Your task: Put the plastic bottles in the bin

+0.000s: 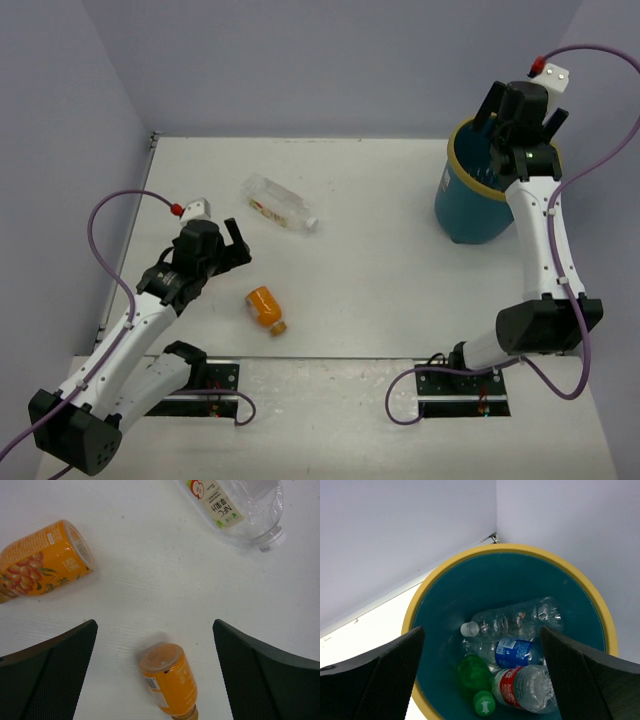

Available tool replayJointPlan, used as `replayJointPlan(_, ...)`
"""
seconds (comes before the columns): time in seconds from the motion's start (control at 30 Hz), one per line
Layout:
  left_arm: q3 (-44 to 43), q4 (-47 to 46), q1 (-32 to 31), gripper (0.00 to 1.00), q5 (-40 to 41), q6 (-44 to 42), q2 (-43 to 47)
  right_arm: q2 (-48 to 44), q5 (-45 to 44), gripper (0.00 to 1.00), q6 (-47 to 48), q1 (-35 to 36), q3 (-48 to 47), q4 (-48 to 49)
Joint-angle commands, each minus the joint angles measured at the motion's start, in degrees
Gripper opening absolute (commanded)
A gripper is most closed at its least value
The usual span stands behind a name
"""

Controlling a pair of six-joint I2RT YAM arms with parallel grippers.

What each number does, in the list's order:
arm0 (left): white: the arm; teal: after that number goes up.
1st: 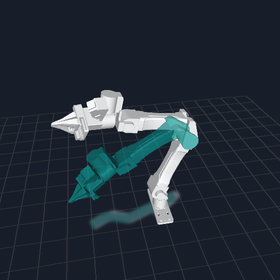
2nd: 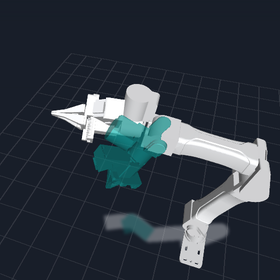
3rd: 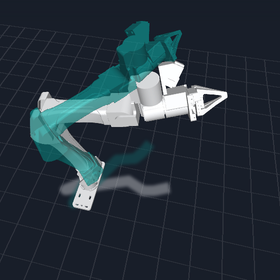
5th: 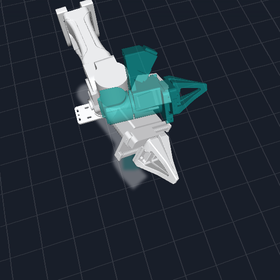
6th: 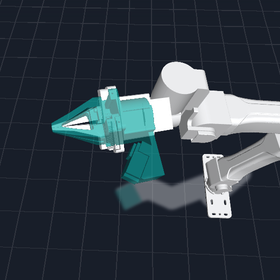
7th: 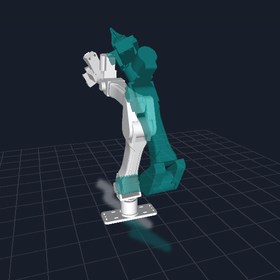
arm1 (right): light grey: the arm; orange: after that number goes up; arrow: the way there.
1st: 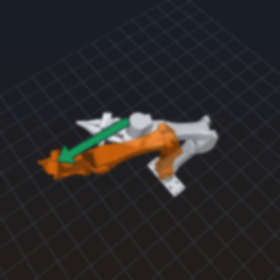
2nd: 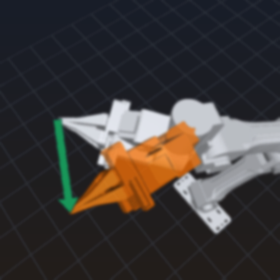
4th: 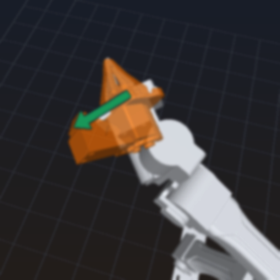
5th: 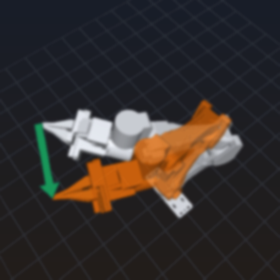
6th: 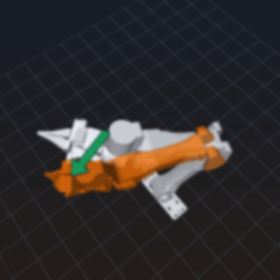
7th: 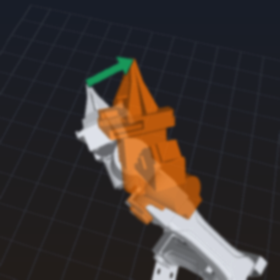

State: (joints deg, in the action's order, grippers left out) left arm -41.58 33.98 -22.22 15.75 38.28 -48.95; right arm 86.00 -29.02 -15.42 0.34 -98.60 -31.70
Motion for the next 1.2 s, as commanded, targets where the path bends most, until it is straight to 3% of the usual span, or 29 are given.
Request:
replayJointPlan(0.0,-2.1,-0.44,-0.19,1.0,1.39,-1.02,0.3,-1.44,0.54,0.99,0.08,-0.08,-2.18,0.42)
replayJointPlan(0.13,-2.27,-0.48,-0.19,1.0,0.47,-1.13,0.26,-3.1,3.85,0.99,1.44,-0.08,-0.85,0.23)
replayJointPlan(0.4,-2.38,-0.12,-0.19,1.0,0.03,-0.95,-0.18,-9.3,20.11,0.99,4.75,0.3,3.02,-1.03)
replayJointPlan(0.57,-2.54,0.66,-0.19,1.0,-0.81,-0.93,-0.09,-13.93,19.71,0.99,9.24,7.99,9.04,2.61)
replayJointPlan(0.67,-2.33,0.87,-0.19,1.0,-1.36,-0.75,0.6,-13.9,26.38,0.99,13.63,13.51,10.38,2.66)
replayJointPlan(0.8,-1.83,0.83,-0.19,1.0,-2.47,-0.67,1.23,-9.85,35.12,0.99,21.9,23.24,12.45,2.31)
replayJointPlan(0.97,-1.48,0.65,-0.19,1.0,-2.56,-0.84,1.31,1.18,29.45,0.99,25.48,31.91,10.1,0.49)
replayJointPlan(1.17,-1.14,0.39,-0.27,1.0,-2.31,-0.93,0.96,15.83,32.49,0.99,26.57,36.22,4.37,0.29)
